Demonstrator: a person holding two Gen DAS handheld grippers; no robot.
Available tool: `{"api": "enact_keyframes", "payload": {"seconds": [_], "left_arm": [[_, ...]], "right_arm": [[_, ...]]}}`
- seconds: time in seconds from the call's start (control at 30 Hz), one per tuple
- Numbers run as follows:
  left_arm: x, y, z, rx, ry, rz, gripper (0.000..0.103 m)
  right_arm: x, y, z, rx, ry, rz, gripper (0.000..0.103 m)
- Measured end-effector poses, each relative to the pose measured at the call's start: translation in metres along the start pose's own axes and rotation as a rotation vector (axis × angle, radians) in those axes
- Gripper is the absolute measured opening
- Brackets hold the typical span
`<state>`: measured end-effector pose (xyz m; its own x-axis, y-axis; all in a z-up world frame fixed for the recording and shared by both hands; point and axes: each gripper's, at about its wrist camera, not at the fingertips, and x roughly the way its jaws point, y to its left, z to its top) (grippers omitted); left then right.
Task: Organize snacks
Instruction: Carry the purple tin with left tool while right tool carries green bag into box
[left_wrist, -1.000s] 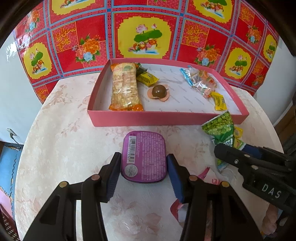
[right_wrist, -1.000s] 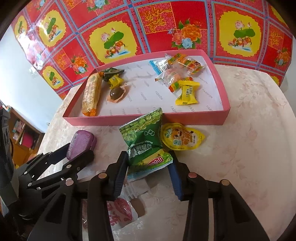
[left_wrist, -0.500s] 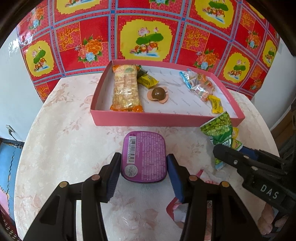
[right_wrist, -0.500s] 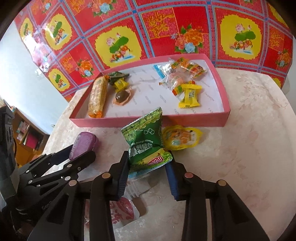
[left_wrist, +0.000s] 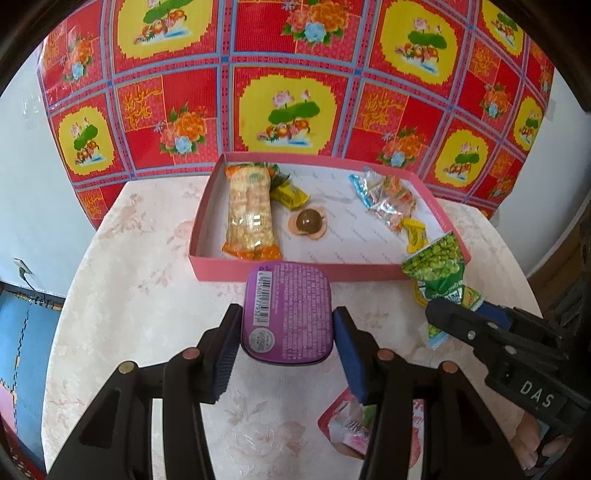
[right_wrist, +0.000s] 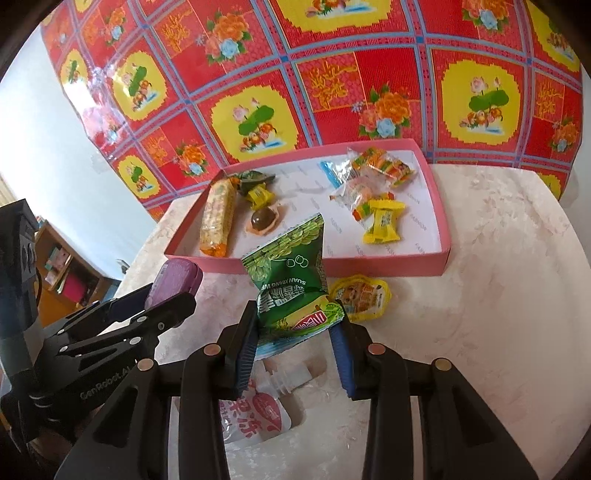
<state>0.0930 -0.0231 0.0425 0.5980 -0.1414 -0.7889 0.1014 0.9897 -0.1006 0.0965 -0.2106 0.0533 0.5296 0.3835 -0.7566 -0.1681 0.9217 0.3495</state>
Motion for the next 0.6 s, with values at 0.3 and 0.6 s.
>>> {"api": "enact_keyframes", "payload": {"seconds": [0.3,0.6], "left_arm": [[-0.001,-0.006,0.018,0.012,-0.022,0.0,0.052],[0.009,-0.015,0.041,0.038,-0.064,-0.012,0.052]], "right_arm": [[-0.007,-0.008,0.01,0.005,-0.023,-0.005,0.038],[-0.006,-0.021,0.027,0.011,-0.053,-0.037,0.038]]}}
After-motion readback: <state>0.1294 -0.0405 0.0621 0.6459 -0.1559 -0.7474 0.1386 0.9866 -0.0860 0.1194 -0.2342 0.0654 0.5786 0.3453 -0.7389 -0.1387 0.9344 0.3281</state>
